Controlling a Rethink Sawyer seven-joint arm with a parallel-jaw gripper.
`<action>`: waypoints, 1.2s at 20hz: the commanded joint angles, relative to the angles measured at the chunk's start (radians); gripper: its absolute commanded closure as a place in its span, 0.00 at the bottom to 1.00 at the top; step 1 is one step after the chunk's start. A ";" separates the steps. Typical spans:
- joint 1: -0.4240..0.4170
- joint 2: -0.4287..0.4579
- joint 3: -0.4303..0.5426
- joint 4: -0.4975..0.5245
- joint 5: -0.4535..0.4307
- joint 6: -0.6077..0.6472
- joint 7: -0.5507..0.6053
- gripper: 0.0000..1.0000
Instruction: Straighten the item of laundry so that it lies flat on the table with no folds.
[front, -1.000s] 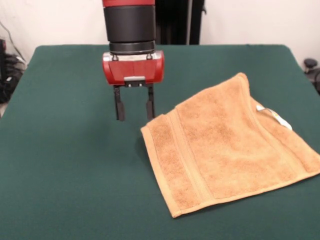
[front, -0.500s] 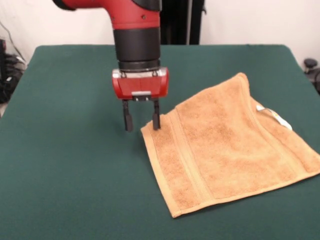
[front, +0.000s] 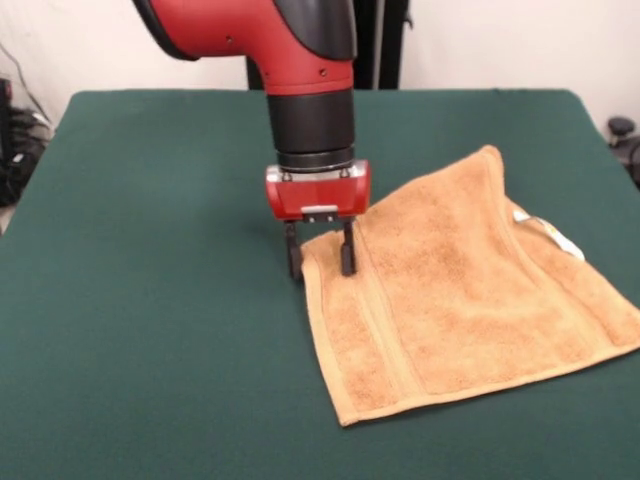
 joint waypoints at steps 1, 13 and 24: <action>0.075 0.013 0.024 0.134 0.104 -0.001 0.315 0.00; 0.249 -0.003 -0.151 0.017 0.089 0.098 0.152 1.00; 0.468 -0.097 -0.393 -0.068 0.093 0.365 0.116 1.00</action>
